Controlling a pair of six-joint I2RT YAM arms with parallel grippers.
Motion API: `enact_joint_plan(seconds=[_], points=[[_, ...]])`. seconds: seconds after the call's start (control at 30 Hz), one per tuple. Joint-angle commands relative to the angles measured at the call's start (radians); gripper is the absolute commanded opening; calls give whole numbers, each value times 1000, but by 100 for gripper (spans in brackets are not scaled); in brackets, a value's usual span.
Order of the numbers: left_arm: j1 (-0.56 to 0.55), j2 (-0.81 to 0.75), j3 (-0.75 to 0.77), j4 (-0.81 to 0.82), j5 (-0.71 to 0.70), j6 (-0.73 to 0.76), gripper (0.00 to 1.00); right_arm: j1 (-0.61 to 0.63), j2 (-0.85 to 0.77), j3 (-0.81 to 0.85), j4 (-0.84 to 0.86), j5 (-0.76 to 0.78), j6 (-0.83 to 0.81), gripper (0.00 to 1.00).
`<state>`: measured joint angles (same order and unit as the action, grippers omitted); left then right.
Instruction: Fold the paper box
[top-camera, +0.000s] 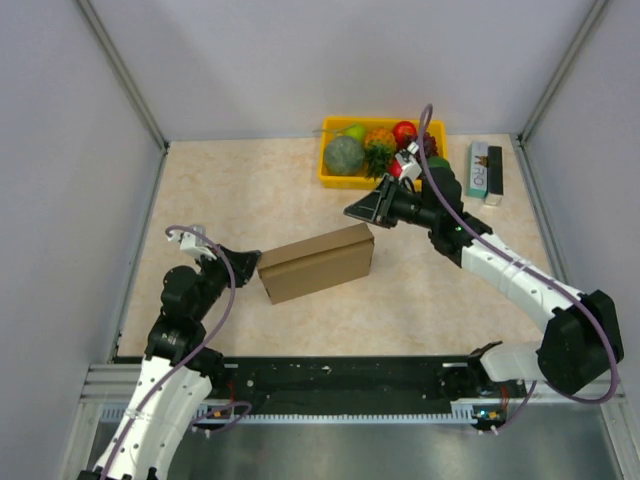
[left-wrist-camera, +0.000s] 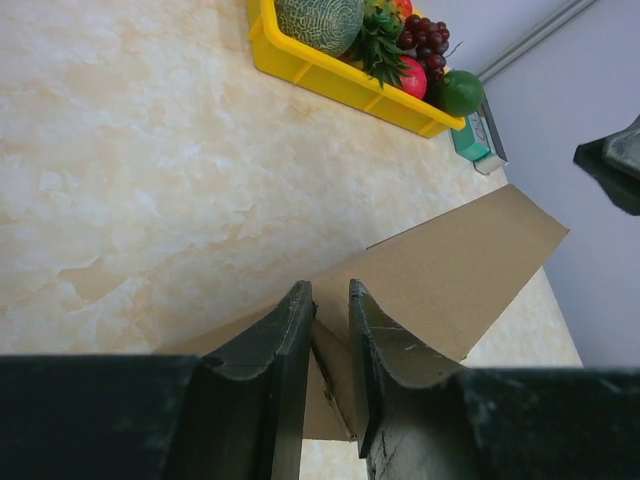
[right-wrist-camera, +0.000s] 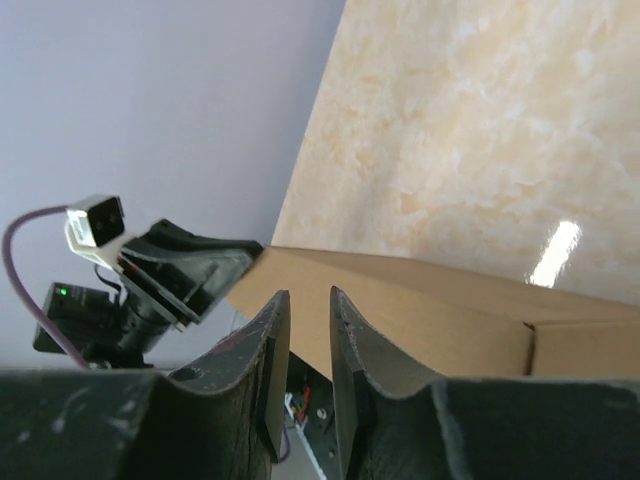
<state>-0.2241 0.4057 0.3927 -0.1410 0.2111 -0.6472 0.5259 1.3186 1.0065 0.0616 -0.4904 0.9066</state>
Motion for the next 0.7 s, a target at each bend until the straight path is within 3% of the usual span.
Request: enact_joint_plan(seconds=[0.0, 0.1, 0.17, 0.33, 0.43, 0.5, 0.67], points=[[-4, 5, -20, -200, 11, 40, 27, -23, -13, -129, 99, -102, -26, 22], [-4, 1, -20, -207, 16, 41, 26, -33, 4, -238, 194, -125, -25, 20], [-4, -2, -18, -207, 14, 37, 25, -40, 2, -237, 163, -110, -52, 18], [-4, -2, -6, -213, 19, 29, 24, -12, -50, -37, -99, -24, -158, 17], [-4, -5, -14, -198, 30, 12, 24, 45, -19, 108, -134, 6, -152, 17], [-6, -5, -15, -189, 33, 8, 24, 127, 17, 154, -86, 16, -94, 17], [-4, -5, 12, -201, 19, 20, 25, 294, 171, 94, 256, 58, 102, 17]])
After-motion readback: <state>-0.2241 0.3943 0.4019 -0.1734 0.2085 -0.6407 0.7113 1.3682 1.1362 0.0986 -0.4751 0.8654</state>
